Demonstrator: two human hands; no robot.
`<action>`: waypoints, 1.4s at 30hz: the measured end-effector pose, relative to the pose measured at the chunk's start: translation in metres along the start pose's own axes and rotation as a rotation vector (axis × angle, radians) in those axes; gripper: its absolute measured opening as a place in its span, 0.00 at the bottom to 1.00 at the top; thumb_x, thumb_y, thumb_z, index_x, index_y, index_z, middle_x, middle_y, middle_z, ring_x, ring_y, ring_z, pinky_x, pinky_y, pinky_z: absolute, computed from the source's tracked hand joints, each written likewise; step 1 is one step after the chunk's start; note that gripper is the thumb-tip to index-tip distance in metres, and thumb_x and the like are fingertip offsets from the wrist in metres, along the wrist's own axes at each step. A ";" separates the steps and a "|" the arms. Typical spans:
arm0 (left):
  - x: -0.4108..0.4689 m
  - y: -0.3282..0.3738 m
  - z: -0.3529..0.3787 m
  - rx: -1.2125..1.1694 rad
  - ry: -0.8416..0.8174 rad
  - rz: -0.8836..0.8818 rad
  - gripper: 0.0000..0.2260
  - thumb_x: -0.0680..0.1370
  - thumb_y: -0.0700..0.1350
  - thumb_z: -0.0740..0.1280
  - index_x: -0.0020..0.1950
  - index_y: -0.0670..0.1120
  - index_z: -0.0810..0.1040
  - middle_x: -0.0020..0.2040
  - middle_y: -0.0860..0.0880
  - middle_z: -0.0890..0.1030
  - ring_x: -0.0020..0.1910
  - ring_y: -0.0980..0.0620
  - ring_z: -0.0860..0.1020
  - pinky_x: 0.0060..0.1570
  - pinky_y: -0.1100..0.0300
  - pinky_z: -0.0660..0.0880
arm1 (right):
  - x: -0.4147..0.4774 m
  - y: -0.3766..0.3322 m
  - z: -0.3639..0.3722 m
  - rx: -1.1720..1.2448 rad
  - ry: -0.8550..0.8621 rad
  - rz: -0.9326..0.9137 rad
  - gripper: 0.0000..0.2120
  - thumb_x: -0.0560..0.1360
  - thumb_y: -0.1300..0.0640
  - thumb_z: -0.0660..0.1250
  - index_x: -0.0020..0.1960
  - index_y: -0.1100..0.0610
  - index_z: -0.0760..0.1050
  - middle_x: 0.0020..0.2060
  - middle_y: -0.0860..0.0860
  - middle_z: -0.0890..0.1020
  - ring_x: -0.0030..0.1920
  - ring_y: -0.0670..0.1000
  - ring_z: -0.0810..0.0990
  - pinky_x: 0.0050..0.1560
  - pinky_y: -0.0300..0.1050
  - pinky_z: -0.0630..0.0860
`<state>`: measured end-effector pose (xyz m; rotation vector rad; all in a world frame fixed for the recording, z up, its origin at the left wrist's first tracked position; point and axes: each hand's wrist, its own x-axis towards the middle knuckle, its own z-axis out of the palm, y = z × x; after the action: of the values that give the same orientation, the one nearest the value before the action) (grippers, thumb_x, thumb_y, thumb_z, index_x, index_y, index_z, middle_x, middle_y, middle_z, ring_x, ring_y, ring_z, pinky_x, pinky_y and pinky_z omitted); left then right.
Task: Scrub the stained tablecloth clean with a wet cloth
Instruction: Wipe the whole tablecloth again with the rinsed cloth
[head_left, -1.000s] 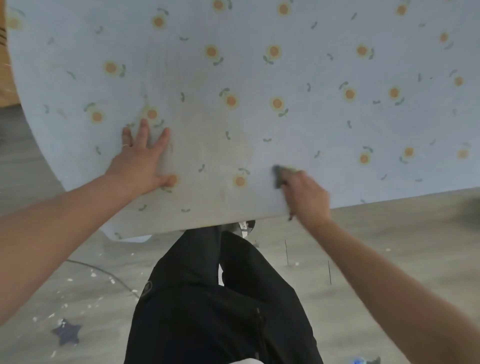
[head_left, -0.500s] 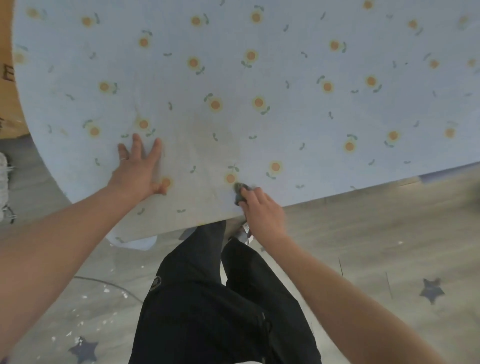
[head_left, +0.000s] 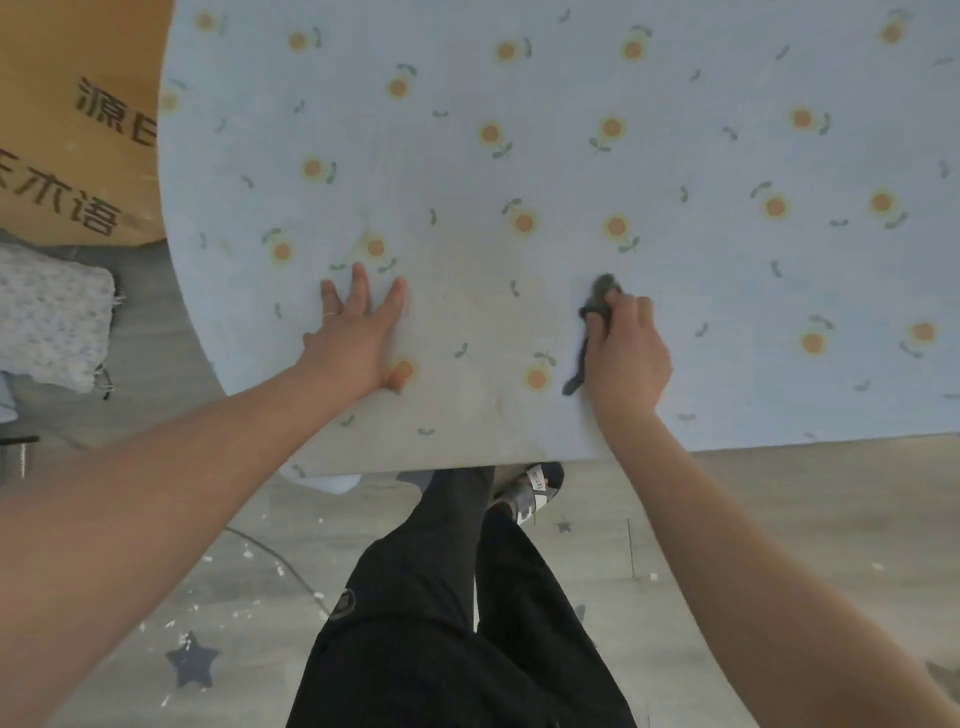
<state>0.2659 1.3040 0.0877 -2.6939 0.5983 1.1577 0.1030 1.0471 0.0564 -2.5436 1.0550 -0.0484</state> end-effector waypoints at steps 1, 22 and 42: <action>0.000 0.001 -0.001 -0.009 -0.003 0.008 0.55 0.74 0.56 0.77 0.81 0.64 0.34 0.81 0.50 0.27 0.81 0.35 0.32 0.71 0.25 0.61 | -0.030 -0.018 0.010 0.003 -0.085 -0.131 0.14 0.83 0.51 0.60 0.65 0.55 0.73 0.56 0.53 0.77 0.45 0.55 0.79 0.38 0.46 0.69; -0.006 0.004 0.000 -0.122 -0.002 0.005 0.53 0.76 0.48 0.77 0.82 0.63 0.38 0.81 0.50 0.26 0.80 0.35 0.32 0.70 0.21 0.56 | -0.126 -0.073 0.031 0.004 -0.284 -0.495 0.09 0.76 0.52 0.72 0.54 0.54 0.80 0.42 0.49 0.78 0.30 0.50 0.76 0.23 0.43 0.67; -0.005 0.001 0.001 -0.168 0.051 0.004 0.52 0.75 0.47 0.78 0.82 0.64 0.40 0.82 0.51 0.29 0.81 0.36 0.34 0.69 0.20 0.55 | -0.165 -0.101 0.049 0.040 -0.262 -0.381 0.12 0.81 0.50 0.62 0.57 0.57 0.78 0.45 0.51 0.78 0.31 0.55 0.78 0.24 0.45 0.69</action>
<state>0.2618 1.3045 0.0902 -2.8712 0.5369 1.1941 0.0616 1.2421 0.0660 -2.5895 0.4610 0.1550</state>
